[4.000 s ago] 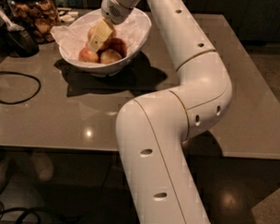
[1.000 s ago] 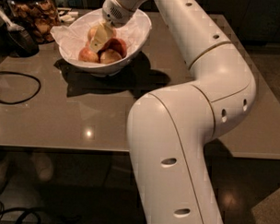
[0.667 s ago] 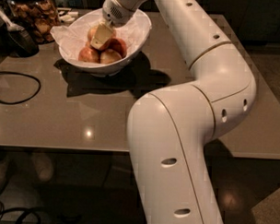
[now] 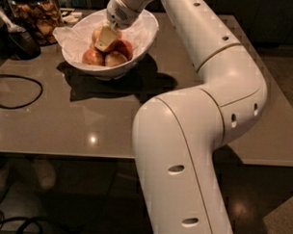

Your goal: Pick apple from white bowl

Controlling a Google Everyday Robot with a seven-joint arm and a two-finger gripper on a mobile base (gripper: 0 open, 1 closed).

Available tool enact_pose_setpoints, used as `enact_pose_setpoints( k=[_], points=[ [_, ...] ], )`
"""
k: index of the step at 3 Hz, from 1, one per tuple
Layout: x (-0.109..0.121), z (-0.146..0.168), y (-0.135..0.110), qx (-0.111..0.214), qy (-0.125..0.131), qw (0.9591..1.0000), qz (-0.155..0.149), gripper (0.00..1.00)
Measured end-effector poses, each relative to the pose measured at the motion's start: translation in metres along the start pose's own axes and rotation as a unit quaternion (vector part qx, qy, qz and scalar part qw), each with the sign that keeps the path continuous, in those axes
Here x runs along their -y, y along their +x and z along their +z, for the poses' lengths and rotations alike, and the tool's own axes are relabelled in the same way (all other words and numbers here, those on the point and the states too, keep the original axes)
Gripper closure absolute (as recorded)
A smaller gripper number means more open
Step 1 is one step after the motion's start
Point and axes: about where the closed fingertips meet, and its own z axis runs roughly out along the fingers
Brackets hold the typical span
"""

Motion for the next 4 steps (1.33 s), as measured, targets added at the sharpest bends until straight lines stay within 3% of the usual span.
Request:
enact_pose_setpoints(
  k=[2, 4],
  points=[
    [-0.014, -0.027, -0.031, 0.009, 0.013, 0.9995, -0.028, 1.00],
    [-0.046, -0.046, -0.060, 0.037, -0.027, 0.9980, -0.044, 1.00]
  ],
)
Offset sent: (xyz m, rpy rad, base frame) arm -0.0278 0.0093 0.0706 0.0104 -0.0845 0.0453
